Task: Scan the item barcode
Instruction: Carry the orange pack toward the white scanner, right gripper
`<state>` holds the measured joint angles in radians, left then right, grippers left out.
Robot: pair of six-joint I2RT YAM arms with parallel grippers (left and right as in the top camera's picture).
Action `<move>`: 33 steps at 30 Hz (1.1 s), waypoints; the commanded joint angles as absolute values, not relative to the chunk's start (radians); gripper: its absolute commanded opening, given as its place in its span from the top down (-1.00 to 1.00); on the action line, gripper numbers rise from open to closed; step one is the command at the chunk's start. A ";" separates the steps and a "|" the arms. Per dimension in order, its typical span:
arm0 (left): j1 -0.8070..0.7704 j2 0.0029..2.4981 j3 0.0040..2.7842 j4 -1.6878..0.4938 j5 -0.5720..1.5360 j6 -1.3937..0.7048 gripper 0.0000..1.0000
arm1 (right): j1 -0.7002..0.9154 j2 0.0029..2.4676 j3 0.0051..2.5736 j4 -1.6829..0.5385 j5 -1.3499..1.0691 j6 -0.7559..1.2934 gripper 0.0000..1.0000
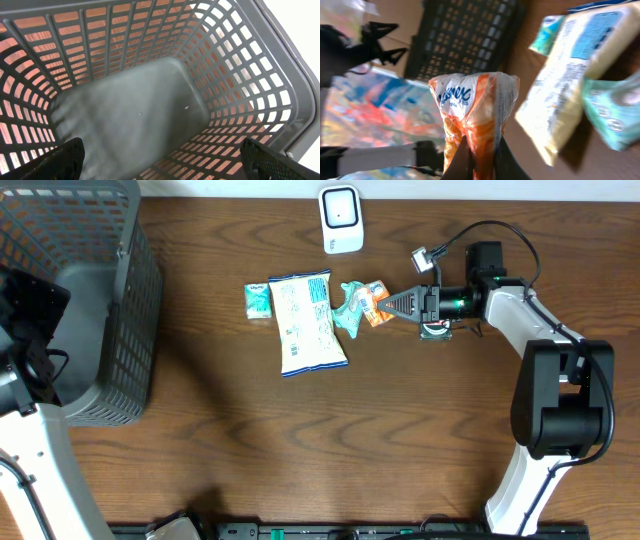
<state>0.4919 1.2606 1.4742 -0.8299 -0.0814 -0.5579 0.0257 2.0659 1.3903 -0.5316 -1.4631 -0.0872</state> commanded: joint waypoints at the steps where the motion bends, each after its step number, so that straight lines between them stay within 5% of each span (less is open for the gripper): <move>1: 0.494 1.265 1.477 -0.830 -0.091 -0.567 -0.95 | 0.036 2.047 1.386 -0.543 -1.562 -0.064 0.98; 11: 0.494 1.265 1.477 -0.830 -0.091 -0.567 -0.96 | 0.026 2.047 1.386 -0.507 -1.562 0.032 0.98; 20: 0.494 1.265 1.477 -0.830 -0.091 -0.566 -0.96 | 0.006 2.047 1.386 -0.210 -1.562 0.302 0.98; 33: 0.494 1.265 1.477 -0.830 -0.091 -0.567 -0.95 | 0.076 2.048 1.386 -0.194 -1.562 0.260 0.98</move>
<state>0.4919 1.2606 1.4742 -0.8299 -0.0814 -0.5575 0.0559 2.0655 1.3853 -0.1963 -1.5345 0.2806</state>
